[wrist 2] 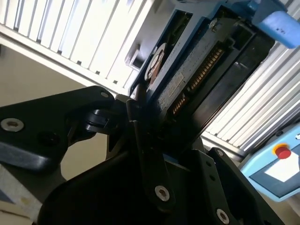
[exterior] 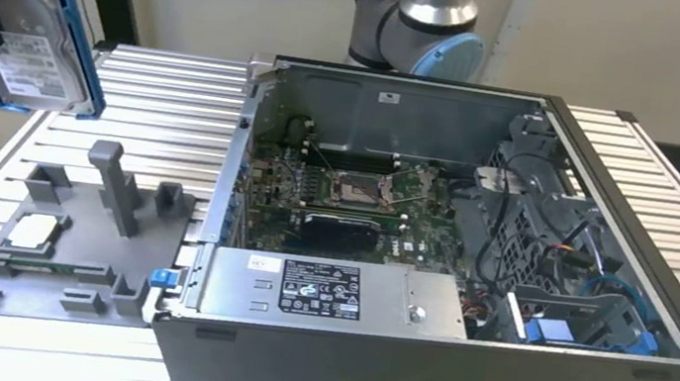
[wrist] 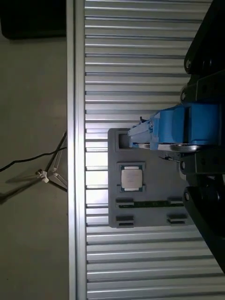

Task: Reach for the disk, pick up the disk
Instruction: 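Pick up the disk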

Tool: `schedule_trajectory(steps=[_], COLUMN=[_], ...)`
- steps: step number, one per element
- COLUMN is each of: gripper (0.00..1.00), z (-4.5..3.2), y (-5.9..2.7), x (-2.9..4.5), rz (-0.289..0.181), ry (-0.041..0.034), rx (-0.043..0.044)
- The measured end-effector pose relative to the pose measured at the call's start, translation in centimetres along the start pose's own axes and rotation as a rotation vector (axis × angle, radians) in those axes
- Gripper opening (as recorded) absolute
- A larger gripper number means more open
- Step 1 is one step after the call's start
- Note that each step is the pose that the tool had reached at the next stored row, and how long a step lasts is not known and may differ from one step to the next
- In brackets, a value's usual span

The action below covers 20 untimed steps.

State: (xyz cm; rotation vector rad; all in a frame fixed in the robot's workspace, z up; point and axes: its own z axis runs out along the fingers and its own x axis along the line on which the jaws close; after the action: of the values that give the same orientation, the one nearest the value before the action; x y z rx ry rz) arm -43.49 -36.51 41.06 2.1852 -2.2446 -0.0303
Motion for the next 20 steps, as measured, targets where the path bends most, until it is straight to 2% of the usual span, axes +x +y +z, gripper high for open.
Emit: schedule_trajectory(steps=[4, 5, 11, 20], gripper=[0.00, 0.00, 0.00, 0.00], z=[-0.94, -1.57, -3.70, -6.46], y=[0.02, 0.03, 0.08, 0.13], x=[-0.01, -0.01, -0.03, -0.05], rz=[0.000, 0.000, 0.000, 0.000], ry=[-0.0001, -0.0001, 0.0000, 0.0001], rx=[0.0001, 0.0002, 0.0000, 0.0001])
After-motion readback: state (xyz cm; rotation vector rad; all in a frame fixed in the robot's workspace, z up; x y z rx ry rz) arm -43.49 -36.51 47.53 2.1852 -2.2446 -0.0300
